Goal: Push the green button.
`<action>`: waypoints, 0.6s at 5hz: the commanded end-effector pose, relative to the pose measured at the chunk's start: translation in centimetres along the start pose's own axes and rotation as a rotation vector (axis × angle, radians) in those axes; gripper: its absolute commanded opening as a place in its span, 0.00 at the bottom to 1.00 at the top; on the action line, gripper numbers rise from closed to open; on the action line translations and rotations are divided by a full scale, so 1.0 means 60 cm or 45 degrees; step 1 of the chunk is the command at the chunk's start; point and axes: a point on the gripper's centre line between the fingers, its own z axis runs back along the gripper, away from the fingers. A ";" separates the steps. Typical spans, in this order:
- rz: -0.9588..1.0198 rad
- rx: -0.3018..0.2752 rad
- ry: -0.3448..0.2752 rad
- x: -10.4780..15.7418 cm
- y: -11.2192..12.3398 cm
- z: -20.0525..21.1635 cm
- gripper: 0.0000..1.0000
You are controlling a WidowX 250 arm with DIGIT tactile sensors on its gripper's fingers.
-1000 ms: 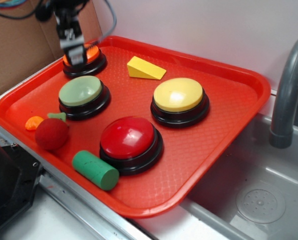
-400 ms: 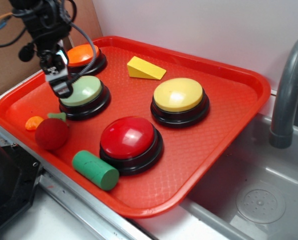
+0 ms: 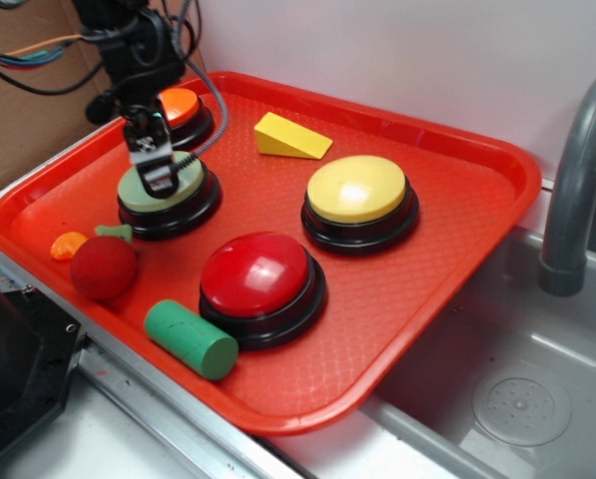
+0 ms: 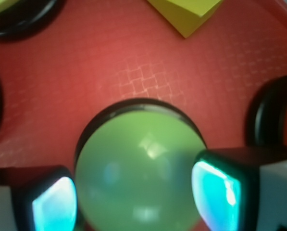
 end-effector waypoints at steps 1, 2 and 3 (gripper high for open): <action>-0.013 0.076 0.107 0.016 0.007 -0.005 1.00; -0.034 0.096 0.019 0.021 -0.007 0.028 1.00; 0.043 0.102 -0.055 0.003 -0.018 0.083 1.00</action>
